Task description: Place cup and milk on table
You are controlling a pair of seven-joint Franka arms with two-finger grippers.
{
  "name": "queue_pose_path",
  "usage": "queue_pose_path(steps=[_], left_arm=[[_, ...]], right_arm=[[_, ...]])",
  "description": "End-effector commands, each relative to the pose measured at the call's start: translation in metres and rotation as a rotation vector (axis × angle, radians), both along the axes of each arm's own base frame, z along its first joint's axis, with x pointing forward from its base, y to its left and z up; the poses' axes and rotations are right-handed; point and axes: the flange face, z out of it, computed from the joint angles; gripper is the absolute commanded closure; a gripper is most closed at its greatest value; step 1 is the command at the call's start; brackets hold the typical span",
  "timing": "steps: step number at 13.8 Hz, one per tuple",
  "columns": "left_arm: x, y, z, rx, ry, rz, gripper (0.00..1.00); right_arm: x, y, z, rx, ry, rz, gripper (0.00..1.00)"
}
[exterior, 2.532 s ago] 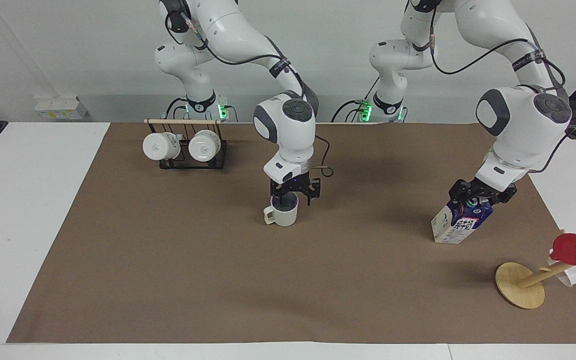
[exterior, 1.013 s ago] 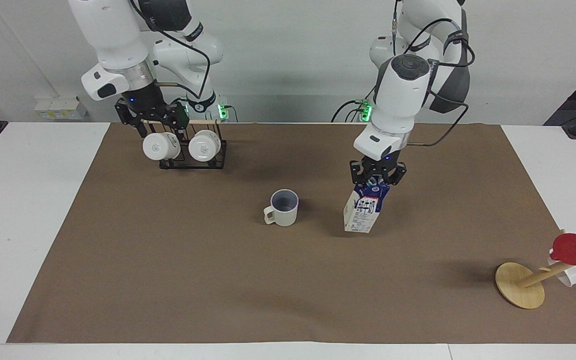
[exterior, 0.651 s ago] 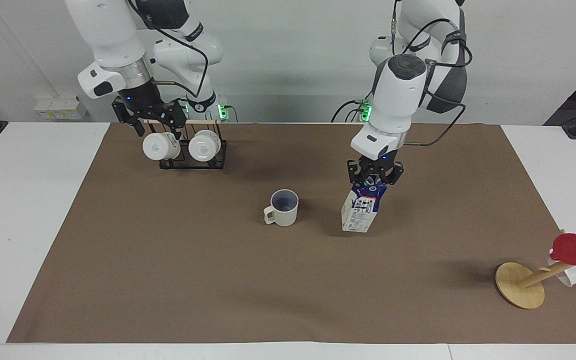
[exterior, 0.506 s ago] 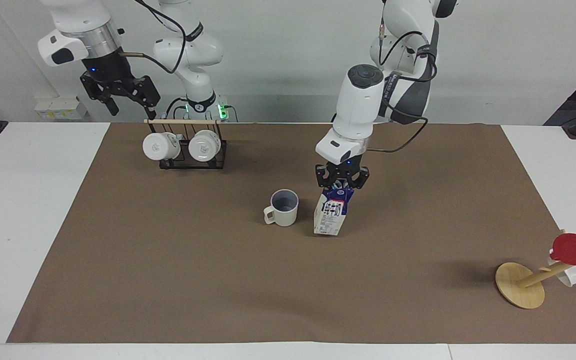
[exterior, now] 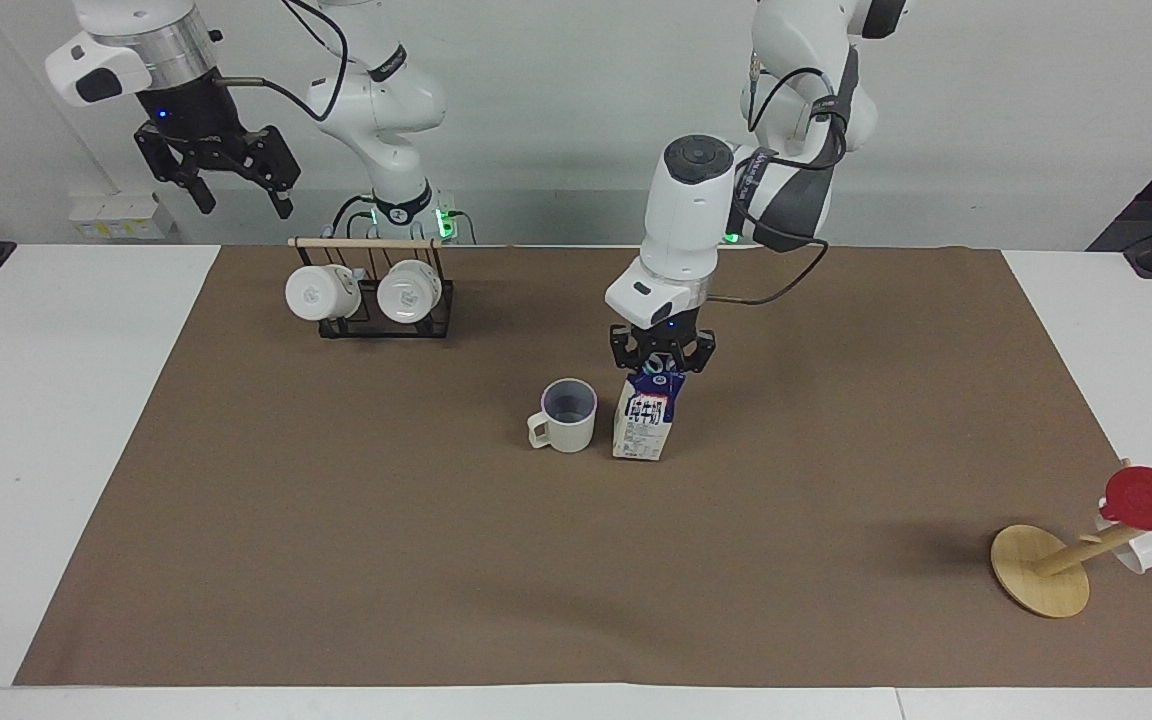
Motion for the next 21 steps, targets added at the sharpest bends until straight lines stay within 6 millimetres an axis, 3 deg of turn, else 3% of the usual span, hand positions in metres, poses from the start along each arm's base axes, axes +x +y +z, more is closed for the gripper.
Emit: queue_pose_path(steps=[1, 2, 3, 8, 10, 13, 14, 19, 21], left_arm=[[-0.004, 0.005, -0.002, 0.018, 0.009, 0.012, 0.33], [-0.003, 0.005, 0.000, 0.015, 0.005, 0.016, 0.13], [-0.003, 0.004, 0.002, 0.012, 0.001, 0.016, 0.00], [0.003, 0.009, 0.014, 0.001, -0.017, 0.026, 0.00], [0.002, 0.023, 0.049, -0.026, -0.058, 0.039, 0.00], [-0.008, 0.068, 0.106, -0.021, -0.058, 0.078, 0.00], [-0.009, 0.081, 0.116, -0.014, -0.052, 0.077, 0.00], [0.003, 0.160, 0.137, 0.031, -0.022, 0.021, 0.00], [0.011, 0.204, 0.155, 0.015, -0.044, 0.025, 0.00]], right_arm=[[-0.007, -0.003, -0.005, -0.004, 0.015, 0.030, 0.00], [-0.009, -0.003, -0.005, -0.009, 0.021, 0.041, 0.00], [-0.010, -0.004, -0.005, -0.011, 0.027, 0.050, 0.00], [-0.011, -0.003, -0.001, -0.014, 0.040, 0.044, 0.00], [-0.011, -0.002, -0.002, -0.015, 0.035, 0.044, 0.00], [-0.011, -0.006, -0.002, -0.048, 0.038, 0.046, 0.00], [-0.011, -0.005, -0.002, -0.060, 0.040, 0.050, 0.00], [-0.011, -0.003, 0.000, -0.038, 0.033, 0.037, 0.00], [-0.012, -0.008, -0.001, -0.032, 0.041, 0.029, 0.00]])
